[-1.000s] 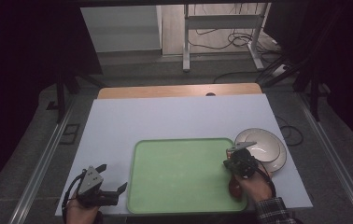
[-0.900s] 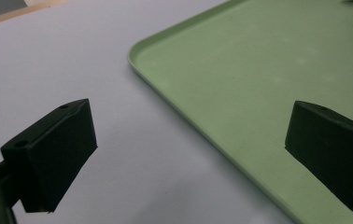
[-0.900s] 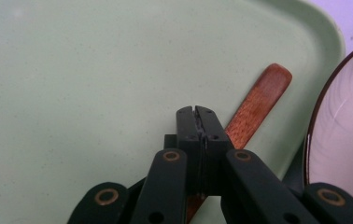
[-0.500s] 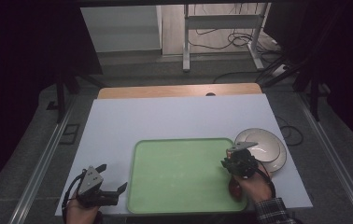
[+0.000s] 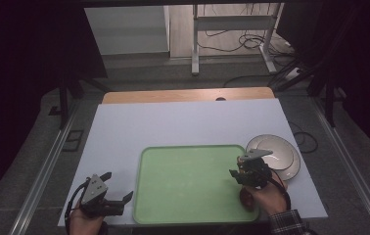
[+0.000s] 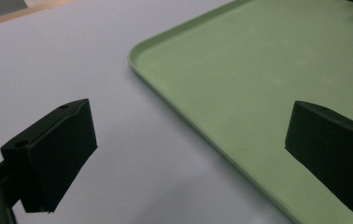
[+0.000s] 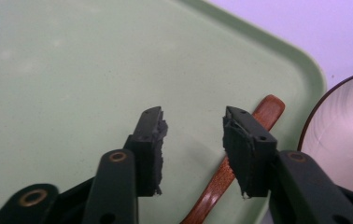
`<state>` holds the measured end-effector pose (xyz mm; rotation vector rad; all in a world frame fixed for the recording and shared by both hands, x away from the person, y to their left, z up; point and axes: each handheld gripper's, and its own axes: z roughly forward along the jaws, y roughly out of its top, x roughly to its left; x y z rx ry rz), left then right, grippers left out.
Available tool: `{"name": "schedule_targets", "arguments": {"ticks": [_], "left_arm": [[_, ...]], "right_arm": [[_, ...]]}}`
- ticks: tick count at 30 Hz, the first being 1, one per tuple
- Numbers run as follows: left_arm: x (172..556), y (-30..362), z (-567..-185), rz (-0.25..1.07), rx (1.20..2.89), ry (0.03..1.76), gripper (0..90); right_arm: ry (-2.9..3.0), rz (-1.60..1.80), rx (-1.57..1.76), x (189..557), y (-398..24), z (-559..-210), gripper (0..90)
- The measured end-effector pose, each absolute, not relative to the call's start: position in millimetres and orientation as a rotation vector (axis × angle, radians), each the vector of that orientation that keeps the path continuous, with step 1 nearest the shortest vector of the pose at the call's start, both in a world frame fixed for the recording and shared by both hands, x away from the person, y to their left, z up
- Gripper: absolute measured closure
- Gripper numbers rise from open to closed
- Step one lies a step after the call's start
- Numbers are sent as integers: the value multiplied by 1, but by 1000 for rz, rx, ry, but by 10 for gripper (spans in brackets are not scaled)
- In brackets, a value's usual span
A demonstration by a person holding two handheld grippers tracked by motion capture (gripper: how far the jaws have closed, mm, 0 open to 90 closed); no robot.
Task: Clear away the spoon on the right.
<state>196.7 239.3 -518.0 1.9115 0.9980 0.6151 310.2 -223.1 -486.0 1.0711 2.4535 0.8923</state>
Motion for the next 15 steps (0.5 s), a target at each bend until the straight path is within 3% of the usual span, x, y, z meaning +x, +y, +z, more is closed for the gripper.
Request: {"name": "schedule_targets", "arguments": {"ticks": [15], "left_arm": [[196,241,-517,618,1884,999,20]], "right_arm": [[2407,960,1052,301,-228,-477,313]]}}
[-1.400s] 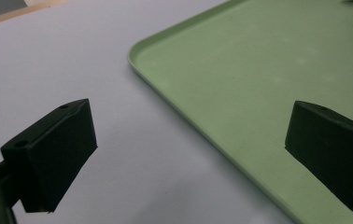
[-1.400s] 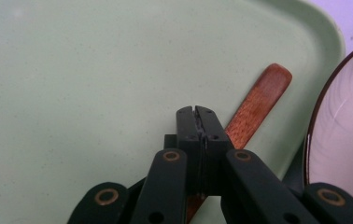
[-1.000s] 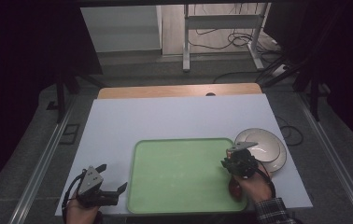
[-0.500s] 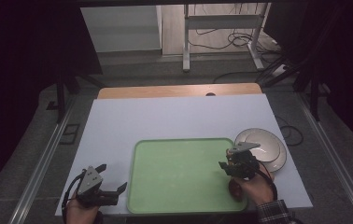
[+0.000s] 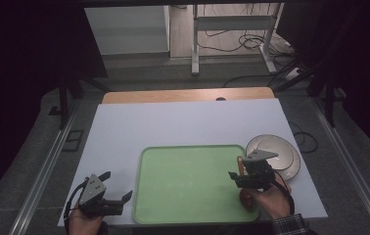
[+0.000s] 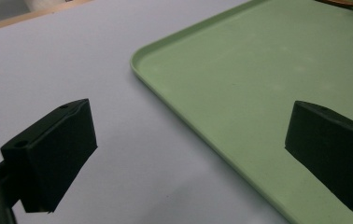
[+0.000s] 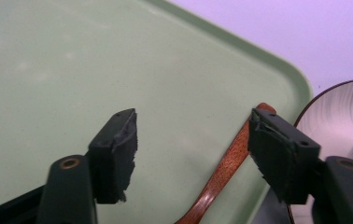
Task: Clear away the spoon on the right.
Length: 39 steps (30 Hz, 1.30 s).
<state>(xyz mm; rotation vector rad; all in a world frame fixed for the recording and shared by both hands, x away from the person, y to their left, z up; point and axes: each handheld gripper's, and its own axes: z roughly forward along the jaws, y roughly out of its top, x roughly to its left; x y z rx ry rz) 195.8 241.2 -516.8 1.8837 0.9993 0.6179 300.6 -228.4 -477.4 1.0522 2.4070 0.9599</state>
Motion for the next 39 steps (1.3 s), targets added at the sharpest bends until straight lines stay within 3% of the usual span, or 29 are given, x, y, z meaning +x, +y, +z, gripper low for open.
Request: {"name": "schedule_targets", "arguments": {"ticks": [17,39], "left_arm": [[194,242,-515,625,1861,983,19],[191,243,-511,582,1792,919,17]], "right_arm": [[2379,1059,1027,284,-248,-469,126],[2288,1146,991,263,-276,-458,56]]}}
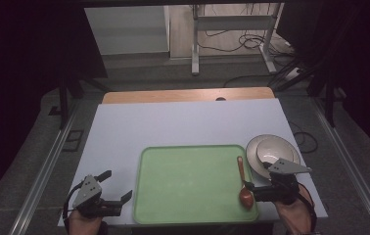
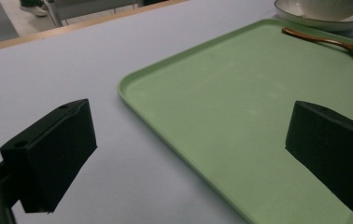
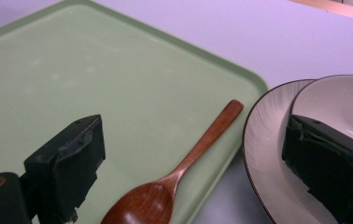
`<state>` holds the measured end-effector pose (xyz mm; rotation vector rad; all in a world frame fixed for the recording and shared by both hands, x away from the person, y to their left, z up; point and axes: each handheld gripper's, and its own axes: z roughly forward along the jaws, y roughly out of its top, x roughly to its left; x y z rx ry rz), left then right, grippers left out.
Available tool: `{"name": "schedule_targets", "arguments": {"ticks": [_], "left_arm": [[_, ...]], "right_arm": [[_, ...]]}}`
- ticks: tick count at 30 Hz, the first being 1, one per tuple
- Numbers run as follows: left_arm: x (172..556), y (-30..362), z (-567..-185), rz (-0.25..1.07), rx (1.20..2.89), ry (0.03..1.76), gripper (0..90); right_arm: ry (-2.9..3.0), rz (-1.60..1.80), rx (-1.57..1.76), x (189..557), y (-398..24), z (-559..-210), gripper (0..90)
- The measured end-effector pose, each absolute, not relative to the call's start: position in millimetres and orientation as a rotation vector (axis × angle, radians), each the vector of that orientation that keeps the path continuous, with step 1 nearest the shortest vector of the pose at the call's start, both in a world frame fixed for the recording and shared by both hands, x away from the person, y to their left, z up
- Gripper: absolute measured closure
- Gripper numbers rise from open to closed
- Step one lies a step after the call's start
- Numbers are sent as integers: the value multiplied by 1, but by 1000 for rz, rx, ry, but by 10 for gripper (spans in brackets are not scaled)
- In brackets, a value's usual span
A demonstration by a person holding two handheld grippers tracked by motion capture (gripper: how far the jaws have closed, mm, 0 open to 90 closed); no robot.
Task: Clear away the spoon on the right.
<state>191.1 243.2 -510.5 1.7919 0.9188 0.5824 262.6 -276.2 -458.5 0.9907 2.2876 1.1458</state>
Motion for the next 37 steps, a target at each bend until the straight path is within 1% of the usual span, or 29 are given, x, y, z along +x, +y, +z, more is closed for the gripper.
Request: {"name": "schedule_targets", "arguments": {"ticks": [17,23,29,37], "left_arm": [[188,240,-507,537,1737,880,13],[189,236,-508,525,1741,871,16],[189,231,-509,540,1767,860,15],[189,231,-509,551,1764,863,13]], "right_arm": [[2219,1182,983,242,-304,-454,33],[2210,1200,981,237,-311,-456,20],[2197,1196,1009,232,-319,-462,16],[2190,1202,1062,235,-330,-471,10]]}}
